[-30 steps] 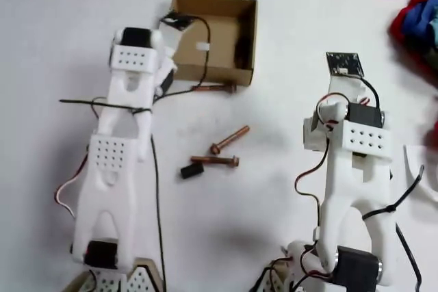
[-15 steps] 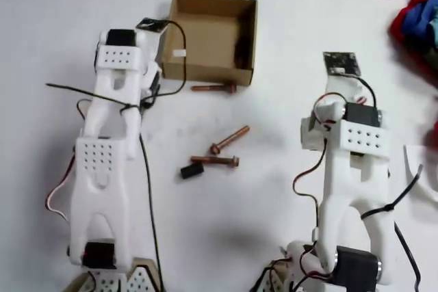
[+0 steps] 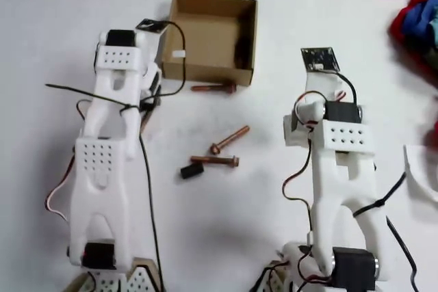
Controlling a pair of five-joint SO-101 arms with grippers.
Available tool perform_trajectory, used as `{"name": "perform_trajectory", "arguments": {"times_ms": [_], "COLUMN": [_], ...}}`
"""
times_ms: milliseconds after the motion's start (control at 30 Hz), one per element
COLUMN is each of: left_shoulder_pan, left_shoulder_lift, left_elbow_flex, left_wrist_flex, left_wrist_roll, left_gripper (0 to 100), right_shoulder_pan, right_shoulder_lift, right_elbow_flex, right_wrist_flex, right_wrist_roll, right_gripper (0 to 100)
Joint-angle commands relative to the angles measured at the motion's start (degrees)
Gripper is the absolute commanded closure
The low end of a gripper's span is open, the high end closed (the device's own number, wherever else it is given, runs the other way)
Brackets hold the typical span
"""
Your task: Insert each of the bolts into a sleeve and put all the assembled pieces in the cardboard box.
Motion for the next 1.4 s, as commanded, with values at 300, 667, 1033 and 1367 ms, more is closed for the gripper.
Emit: {"name": "perform_trajectory", "arguments": {"times_ms": [300,667,1033,1367], "left_shoulder_pan": [-1.1,2.9,1.1,2.3], "left_shoulder_lift": [1.7,1.8,1.7,2.3], "left_elbow_flex": [1.5,5.1,4.9,-7.8], "left_wrist_flex": [1.4,1.3,1.1,0.9], "left_wrist_roll": [0.1,0.0,0.0,0.2], "left_gripper": [81,81,81,81], "right_shoulder_pan": [-0.3,-0.3,-0.3,-0.3], "right_shoulder_lift": [-2.4,-2.4,-2.5,-2.5], "right_elbow_flex": [-0.2,5.2,6.2,6.2], "right_wrist_flex": [-3.1,-9.3,-9.4,-9.4], "right_wrist_roll": [-0.4,-0.9,-0.9,-0.9], "right_gripper": [97.7,97.7,97.7,97.7]}}
